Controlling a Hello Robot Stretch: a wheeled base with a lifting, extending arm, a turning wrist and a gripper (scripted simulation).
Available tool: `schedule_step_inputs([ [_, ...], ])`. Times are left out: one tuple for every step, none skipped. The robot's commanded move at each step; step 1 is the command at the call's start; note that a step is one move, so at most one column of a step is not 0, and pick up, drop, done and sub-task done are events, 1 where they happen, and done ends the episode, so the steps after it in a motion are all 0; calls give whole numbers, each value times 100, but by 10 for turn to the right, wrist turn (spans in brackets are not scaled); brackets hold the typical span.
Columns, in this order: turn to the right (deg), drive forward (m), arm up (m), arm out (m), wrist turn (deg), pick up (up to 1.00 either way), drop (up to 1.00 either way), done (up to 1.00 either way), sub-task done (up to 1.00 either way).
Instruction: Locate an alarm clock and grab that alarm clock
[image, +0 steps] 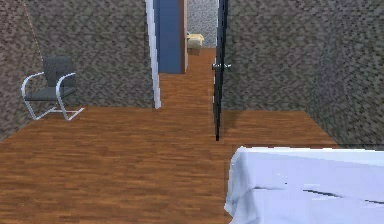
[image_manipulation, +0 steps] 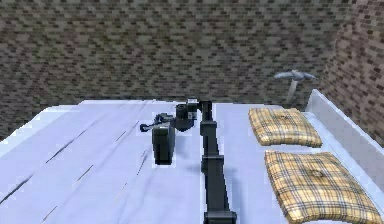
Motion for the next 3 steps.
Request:
schedule_step_inputs([
  [0, 0, 0, 0, 180, 0, 0, 0, 0],
  [0, 0, -30, 0, 0, 0, 0, 0, 0],
  [0, 0, 0, 0, 0, 100, 0, 0, 0],
])
